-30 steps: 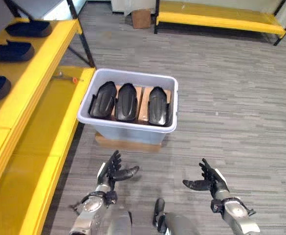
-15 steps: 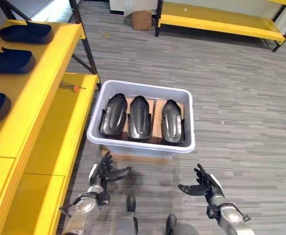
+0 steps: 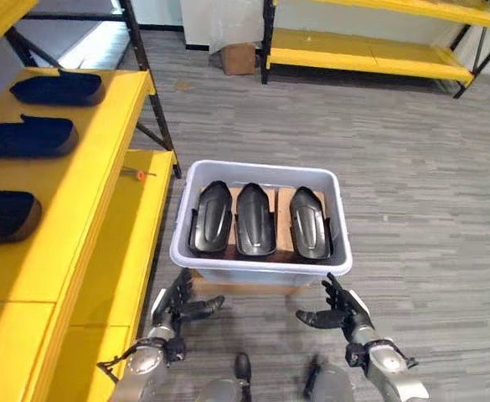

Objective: Move parts from the plastic box to the shelf.

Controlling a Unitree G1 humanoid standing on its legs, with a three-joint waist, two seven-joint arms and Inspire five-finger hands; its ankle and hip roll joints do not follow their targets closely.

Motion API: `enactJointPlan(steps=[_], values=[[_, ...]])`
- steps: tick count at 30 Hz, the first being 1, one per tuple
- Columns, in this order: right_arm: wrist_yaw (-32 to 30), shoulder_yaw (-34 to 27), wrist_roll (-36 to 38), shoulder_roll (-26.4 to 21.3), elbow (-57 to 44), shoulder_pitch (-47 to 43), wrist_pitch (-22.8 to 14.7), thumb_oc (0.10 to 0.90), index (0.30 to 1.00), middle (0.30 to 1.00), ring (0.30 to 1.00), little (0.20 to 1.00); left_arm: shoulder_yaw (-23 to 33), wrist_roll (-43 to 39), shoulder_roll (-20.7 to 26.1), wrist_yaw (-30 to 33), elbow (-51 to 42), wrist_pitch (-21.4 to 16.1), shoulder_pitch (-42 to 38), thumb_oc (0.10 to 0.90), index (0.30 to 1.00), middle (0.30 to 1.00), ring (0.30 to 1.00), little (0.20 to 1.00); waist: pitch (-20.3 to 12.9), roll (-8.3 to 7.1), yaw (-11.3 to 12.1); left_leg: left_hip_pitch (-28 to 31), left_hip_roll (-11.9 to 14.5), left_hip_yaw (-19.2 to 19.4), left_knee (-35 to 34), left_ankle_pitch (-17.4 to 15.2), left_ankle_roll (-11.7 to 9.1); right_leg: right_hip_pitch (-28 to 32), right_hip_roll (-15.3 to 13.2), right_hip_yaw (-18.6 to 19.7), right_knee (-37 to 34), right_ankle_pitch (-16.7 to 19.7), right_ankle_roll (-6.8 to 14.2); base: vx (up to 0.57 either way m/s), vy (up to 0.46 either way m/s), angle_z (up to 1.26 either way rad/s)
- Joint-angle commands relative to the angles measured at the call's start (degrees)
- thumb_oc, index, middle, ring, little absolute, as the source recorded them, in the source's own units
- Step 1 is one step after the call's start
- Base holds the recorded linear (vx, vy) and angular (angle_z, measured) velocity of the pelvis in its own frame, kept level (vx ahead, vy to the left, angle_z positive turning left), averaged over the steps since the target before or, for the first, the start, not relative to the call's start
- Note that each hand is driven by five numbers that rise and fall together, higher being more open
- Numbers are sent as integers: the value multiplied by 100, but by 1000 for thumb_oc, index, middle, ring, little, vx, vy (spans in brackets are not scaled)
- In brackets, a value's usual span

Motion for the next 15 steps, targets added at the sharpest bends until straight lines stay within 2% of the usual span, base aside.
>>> enactJointPlan(steps=[1,6,8,10,11,12,13,14,15], values=[[-40,-168,-46,-266,-404,-312,-372,900,1000,1000,1000,1000,83,26,30,-100,-575,-466,-206,900,1000,1000,1000,1000,-56,-279,-17,258,611,-101,432,-637,-586,561,407,139,-62,493,46,169,-157,40],[-20,-189,-12,-328,-477,-279,-384,900,1000,1000,1000,1000,51,22,2,-156,-588,-460,-157,900,1000,1000,1000,1000,-177,-253,-25,268,775,-145,409,-606,-720,749,606,-44,-162,312,-20,85,-132,17],[-45,-215,34,-368,-445,-253,-401,900,1000,1000,1000,1000,74,-33,-4,-148,-596,-450,-132,900,1000,1000,1000,1000,-214,-248,-29,235,1005,-184,443,-568,-891,824,796,-84,-185,81,-132,82,-279,5],[-67,-228,75,-422,-453,-221,-431,900,1000,1000,1000,1000,68,-65,-39,-138,-600,-441,-121,900,1000,1000,1000,1000,-177,-260,-45,19,1157,-228,938,-556,-1035,920,960,-85,-252,-98,-262,14,-259,12],[-68,-261,133,-538,-559,-221,-499,900,1000,1000,1000,1000,34,-113,-65,-133,-597,-478,-174,900,1000,1000,1000,1000,20,-273,41,-435,1106,-541,1951,-191,-1267,1053,1070,-63,-298,-204,-447,-54,-151,20],[-76,-271,133,-596,-592,-242,-525,900,1000,1000,1000,1000,14,-123,-88,-110,-573,-488,-200,900,1000,1000,1000,1000,93,-288,73,-599,1057,-787,2020,-61,-1311,1059,1097,-43,-310,-227,-477,-49,-87,20],[-115,-268,85,-630,-606,-259,-540,900,1000,1000,1000,1000,21,-132,-83,-110,-584,-476,-188,900,1000,1000,1000,1000,80,-286,55,-620,1261,-763,1724,4,-1318,1053,1106,-50,-331,-252,-458,176,270,4],[-170,-337,52,-693,-896,-183,-625,900,1000,1000,1000,1000,62,-59,-49,-94,-648,-462,-83,900,1000,1000,1000,1000,0,-189,120,-591,2251,-712,-1,737,-1384,1131,1065,0,-324,-410,-254,186,270,-4],[-171,-338,51,-695,-899,-179,-624,900,1000,1000,1000,1000,60,-58,-52,-94,-648,-462,-82,900,1000,1000,1000,1000,1,-183,124,-557,2260,-704,-60,771,-1393,1133,1074,1,-318,-418,-260,223,326,-15]])
